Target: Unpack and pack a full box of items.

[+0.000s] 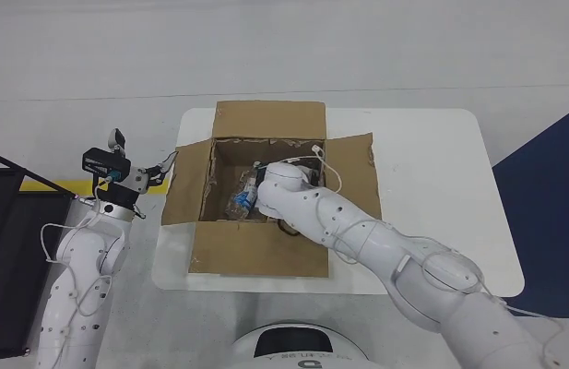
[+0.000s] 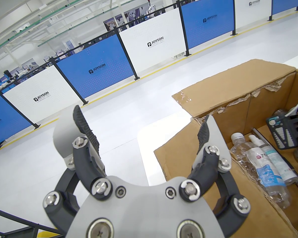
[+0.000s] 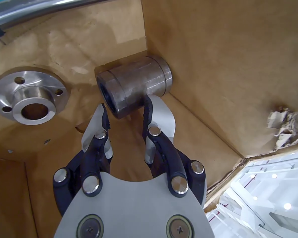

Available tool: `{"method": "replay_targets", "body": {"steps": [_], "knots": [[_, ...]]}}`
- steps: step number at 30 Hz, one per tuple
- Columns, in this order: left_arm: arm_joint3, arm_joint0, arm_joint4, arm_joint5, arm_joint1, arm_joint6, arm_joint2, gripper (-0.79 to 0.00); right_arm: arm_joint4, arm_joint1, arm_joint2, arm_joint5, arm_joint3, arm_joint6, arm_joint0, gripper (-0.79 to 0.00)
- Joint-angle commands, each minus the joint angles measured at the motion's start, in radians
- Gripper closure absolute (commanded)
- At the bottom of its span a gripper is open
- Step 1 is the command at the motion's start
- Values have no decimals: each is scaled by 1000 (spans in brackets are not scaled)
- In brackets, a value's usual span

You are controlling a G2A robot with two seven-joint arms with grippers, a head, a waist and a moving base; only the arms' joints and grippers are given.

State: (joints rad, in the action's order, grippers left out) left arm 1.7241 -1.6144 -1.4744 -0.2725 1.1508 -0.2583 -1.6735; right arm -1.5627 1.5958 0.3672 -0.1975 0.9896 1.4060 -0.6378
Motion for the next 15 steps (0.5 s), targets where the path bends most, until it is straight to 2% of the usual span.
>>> {"method": "replay_targets", "body": {"steps": [1, 4, 10, 15], "knots": [[0, 0, 0, 0, 0, 0, 0, -785, -22, 5, 0, 11, -7, -8, 0, -271], [0, 0, 0, 0, 0, 0, 0, -785, -112, 11, -9, 77, -8, -34, -2, -203], [0, 0, 0, 0, 0, 0, 0, -785, -208, 15, -1, 132, 9, -50, -33, -200], [0, 0, 0, 0, 0, 0, 0, -785, -245, 10, 28, 133, 19, -70, -65, -212]]}}
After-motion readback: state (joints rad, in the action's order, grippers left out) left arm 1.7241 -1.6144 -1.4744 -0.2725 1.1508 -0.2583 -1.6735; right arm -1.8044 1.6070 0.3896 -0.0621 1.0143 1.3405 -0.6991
